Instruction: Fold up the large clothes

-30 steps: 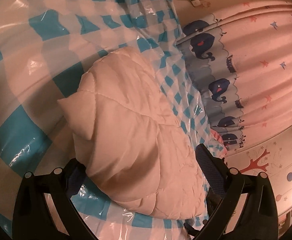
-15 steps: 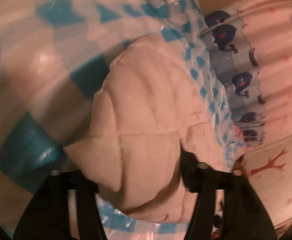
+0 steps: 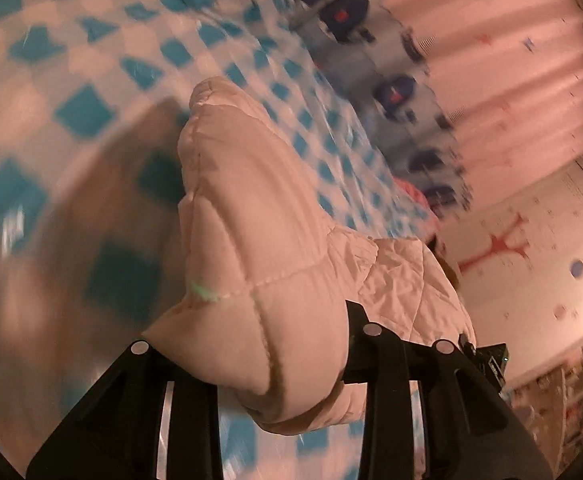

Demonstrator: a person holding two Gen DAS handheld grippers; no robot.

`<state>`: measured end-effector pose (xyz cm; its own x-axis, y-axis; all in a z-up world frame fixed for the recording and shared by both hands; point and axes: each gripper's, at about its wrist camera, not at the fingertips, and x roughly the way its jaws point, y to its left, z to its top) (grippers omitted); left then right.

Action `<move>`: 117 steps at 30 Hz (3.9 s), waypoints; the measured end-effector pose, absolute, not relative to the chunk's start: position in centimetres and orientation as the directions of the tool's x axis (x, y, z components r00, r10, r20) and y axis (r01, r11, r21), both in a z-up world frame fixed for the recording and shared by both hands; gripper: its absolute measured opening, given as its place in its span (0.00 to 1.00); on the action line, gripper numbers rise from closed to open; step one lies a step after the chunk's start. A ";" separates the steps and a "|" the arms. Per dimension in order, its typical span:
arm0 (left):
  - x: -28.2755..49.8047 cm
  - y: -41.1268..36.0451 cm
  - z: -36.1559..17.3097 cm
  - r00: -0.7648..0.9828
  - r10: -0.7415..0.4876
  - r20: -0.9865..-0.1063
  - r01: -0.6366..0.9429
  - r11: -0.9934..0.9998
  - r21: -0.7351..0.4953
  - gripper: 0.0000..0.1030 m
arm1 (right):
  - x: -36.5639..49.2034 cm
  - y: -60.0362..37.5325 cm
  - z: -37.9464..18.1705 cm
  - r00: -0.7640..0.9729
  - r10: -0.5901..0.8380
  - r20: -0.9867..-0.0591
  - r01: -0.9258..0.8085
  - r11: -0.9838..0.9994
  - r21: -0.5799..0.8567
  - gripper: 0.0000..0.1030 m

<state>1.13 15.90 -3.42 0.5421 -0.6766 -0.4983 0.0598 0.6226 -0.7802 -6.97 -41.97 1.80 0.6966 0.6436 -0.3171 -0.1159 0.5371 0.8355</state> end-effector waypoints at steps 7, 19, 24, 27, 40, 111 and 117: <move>-9.3 15.4 -5.8 0.504 -0.646 -0.573 0.059 0.688 -0.723 0.37 | -19.6 -45.2 -4.6 0.596 0.591 -0.544 0.152 0.582 0.799 0.41; -11.2 20.2 -7.0 0.634 -0.474 -0.611 -0.146 0.702 -0.697 0.76 | -19.2 -40.0 6.3 0.779 0.215 -0.590 0.056 0.912 0.406 0.78; -9.6 19.1 -6.9 0.583 -0.495 -0.644 -0.142 0.719 -0.680 0.77 | -12.4 -30.2 5.6 0.756 0.201 -0.622 -0.142 0.979 0.144 0.80; -8.9 17.9 -7.8 0.556 -0.520 -0.648 -0.157 0.700 -0.696 0.77 | -7.4 -26.5 -0.3 0.691 0.089 -0.717 -0.158 0.987 -0.029 0.81; -8.8 15.0 -8.0 0.574 -0.509 -0.641 -0.124 0.720 -0.683 0.79 | -1.1 -20.2 -0.4 0.648 0.151 -0.747 -0.237 0.971 -0.009 0.90; -9.7 12.0 -6.2 0.670 -0.384 -0.635 -0.170 0.754 -0.635 0.52 | -10.7 -20.8 -5.5 0.612 0.178 -0.771 -0.302 0.953 -0.021 0.95; -9.6 11.6 -5.5 0.671 -0.361 -0.648 -0.174 0.773 -0.610 0.52 | -12.1 -21.0 -3.0 0.650 0.208 -0.731 -0.288 0.958 0.017 0.94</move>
<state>-9.62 11.65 -5.53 0.6709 -0.3605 -0.6481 -0.1740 0.7730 -0.6101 -12.13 -21.01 -3.04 0.6496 0.2083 -0.7312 -0.2875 0.9576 0.0173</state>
